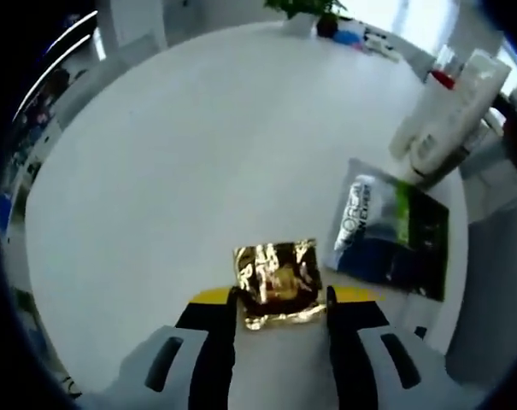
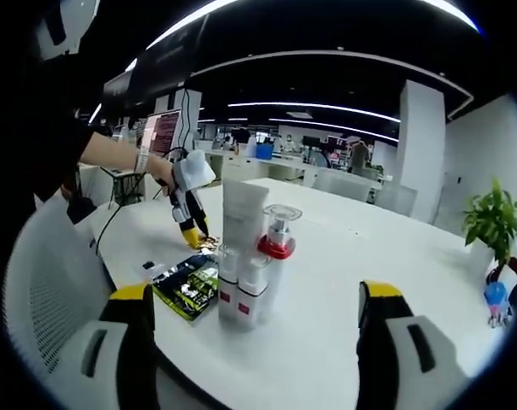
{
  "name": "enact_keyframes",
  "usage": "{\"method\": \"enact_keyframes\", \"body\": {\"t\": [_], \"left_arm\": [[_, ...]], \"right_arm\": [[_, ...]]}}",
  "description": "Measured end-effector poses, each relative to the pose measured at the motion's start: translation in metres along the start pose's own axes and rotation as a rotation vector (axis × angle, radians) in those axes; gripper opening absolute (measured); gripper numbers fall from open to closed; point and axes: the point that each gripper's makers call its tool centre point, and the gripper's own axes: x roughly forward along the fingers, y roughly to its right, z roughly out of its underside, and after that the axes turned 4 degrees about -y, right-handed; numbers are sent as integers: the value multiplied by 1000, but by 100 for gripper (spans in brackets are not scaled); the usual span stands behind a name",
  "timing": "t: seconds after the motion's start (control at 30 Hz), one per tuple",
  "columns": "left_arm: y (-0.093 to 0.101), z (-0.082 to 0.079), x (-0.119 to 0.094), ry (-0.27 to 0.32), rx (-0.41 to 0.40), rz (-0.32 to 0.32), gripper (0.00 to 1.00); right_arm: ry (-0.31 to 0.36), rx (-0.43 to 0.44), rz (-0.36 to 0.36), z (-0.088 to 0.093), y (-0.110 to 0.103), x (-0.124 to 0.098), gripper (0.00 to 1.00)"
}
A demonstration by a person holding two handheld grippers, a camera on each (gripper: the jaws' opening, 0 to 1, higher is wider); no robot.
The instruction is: Arrange the skincare products in the storage area until every visible bottle or jar stands upright without overlapping.
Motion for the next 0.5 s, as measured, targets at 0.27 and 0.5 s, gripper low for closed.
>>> {"method": "enact_keyframes", "body": {"t": [0.27,0.5], "left_arm": [[-4,3,1,-31,38,-68,40],[-8,4,1,-21,0,-81,38]], "right_arm": [[-6,-13,1,1,0,0,99],[-7,-16,-2,2,0,0,99]]}}
